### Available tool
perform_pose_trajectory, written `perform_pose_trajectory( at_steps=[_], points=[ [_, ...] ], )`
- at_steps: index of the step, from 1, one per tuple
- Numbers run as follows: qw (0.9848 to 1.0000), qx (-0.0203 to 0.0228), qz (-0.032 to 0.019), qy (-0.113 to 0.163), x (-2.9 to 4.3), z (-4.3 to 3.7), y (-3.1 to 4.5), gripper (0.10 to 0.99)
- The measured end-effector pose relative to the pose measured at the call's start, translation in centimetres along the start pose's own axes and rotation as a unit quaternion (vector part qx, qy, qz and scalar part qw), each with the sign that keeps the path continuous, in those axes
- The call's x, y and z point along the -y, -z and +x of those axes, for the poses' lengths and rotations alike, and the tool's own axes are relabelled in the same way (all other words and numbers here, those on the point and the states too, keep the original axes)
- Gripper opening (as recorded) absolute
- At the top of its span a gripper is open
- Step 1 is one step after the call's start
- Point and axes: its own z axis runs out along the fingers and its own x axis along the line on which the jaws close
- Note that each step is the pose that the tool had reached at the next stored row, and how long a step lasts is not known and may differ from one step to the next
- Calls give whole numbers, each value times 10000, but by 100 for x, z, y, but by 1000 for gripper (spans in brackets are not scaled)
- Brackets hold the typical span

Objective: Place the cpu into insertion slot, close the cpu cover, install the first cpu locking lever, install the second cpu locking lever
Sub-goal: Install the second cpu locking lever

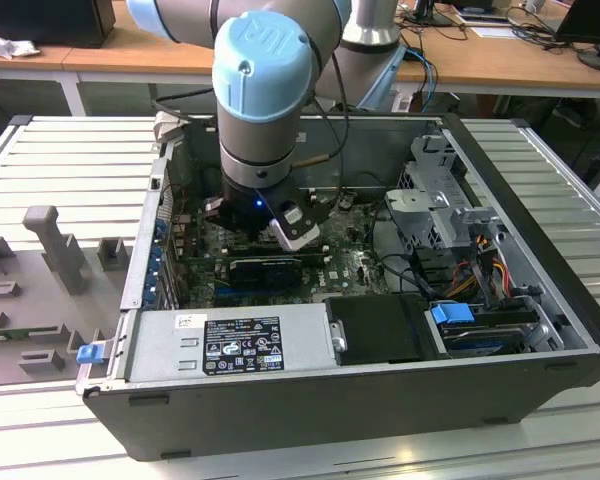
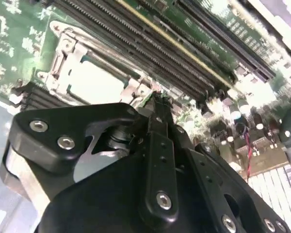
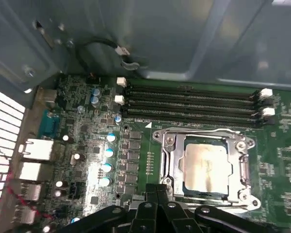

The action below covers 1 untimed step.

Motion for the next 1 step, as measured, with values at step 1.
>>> perform_pose_trajectory(
  at_steps=[1],
  points=[
    [10000,0,0,0,-41,0,126,106]
  ],
)
